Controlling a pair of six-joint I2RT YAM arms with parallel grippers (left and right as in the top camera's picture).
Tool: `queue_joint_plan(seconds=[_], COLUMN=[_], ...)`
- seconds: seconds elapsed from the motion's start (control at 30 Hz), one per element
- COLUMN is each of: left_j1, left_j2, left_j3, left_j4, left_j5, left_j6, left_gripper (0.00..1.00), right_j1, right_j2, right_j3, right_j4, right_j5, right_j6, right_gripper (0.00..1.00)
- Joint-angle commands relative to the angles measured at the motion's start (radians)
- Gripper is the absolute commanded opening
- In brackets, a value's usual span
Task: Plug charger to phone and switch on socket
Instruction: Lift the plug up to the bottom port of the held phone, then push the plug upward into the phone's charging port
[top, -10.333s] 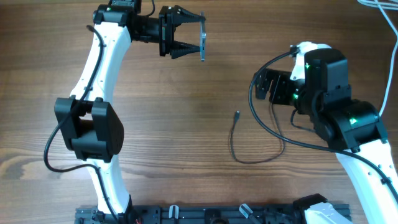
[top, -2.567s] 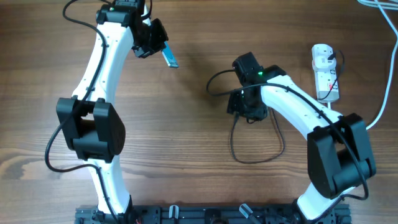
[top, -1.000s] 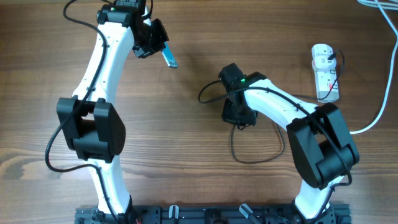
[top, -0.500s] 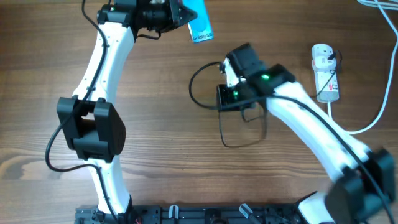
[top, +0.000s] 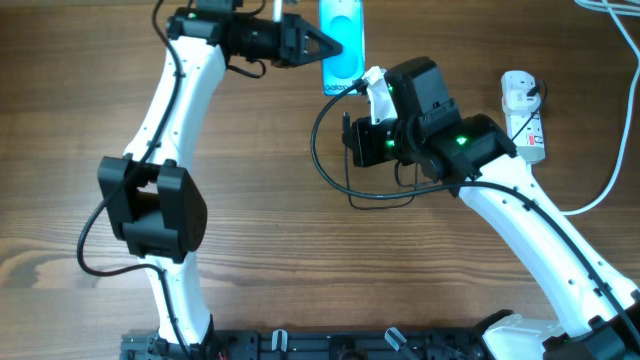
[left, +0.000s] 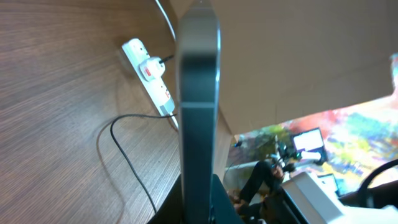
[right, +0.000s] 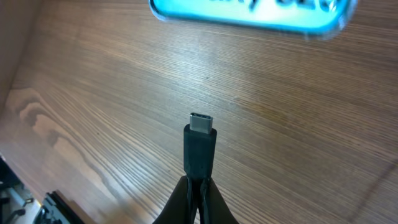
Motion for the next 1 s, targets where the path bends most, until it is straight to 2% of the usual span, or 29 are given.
queue_joint_plan(seconds=[0.0, 0.27, 0.97], left_j1=[-0.040, -0.030, -0.028], left_j2=[-0.029, -0.041, -0.042], left_j3=[0.019, 0.019, 0.019], left_j4=[0.000, 0.003, 0.000], left_j5=[0.002, 0.002, 0.080], left_j6=[0.096, 0.099, 0.122], left_gripper=[0.04, 0.04, 0.04], right_j1=[0.003, 0.003, 0.003], right_j2=[0.000, 0.031, 0.032], right_j3=[0.012, 0.012, 0.012], right_j4=[-0.003, -0.018, 0.024], right_j5=[0.076, 0.167, 0.124], right_j6=[0.039, 0.047, 0.040], right_gripper=[0.04, 0.04, 0.04])
